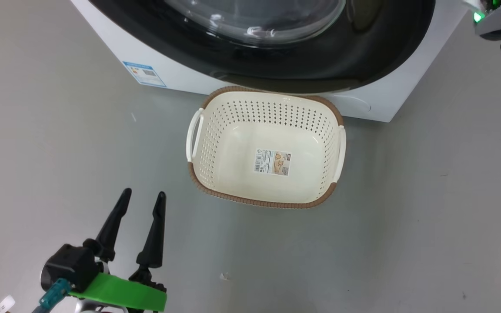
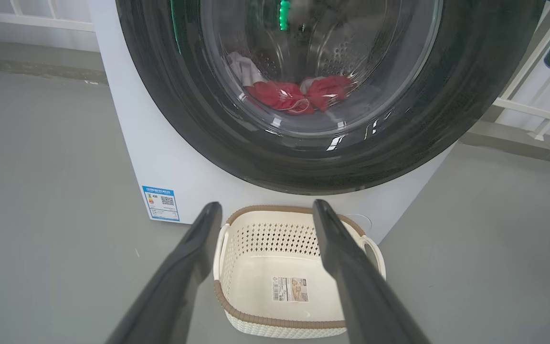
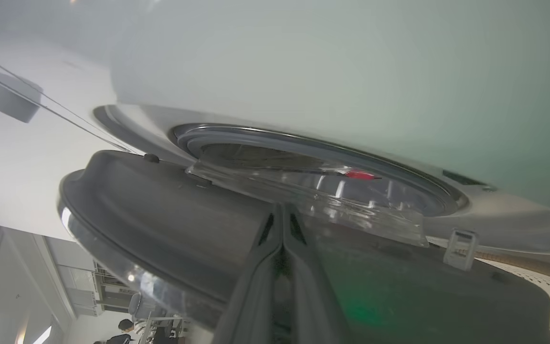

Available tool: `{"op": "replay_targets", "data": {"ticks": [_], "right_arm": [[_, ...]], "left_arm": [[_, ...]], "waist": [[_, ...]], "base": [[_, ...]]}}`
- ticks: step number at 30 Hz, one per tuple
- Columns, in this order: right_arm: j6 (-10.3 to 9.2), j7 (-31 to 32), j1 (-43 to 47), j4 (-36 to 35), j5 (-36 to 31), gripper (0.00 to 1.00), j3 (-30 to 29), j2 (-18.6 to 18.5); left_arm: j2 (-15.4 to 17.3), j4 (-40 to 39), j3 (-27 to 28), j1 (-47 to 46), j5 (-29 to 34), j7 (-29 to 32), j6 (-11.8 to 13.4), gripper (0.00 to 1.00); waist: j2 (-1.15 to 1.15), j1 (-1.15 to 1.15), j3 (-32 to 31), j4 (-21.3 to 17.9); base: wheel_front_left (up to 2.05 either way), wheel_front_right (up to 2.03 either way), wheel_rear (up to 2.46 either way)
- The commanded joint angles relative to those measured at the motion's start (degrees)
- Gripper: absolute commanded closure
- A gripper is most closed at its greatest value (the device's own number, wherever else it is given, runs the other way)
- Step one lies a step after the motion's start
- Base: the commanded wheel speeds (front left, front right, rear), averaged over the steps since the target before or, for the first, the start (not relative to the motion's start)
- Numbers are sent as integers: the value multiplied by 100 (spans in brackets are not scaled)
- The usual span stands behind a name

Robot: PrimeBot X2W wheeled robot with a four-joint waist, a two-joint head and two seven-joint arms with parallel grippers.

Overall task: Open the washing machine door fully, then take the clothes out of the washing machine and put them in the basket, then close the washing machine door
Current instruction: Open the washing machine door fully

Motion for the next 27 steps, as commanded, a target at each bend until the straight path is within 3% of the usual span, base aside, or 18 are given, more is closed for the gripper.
{"op": "replay_targets", "data": {"ticks": [1, 27], "right_arm": [[-4, 147, 208, -197, -36, 100, 94, 151], [-4, 1072, 1259, -1048, 134, 100, 414, 242]], "left_arm": [[79, -106, 207, -37, -8, -70, -33, 0], [-40, -161, 283, 338, 139, -70, -33, 0]], "waist": [[0, 0, -63, -41], [0, 0, -776, -176]], "base": [[0, 0, 0], [0, 0, 0]]}}
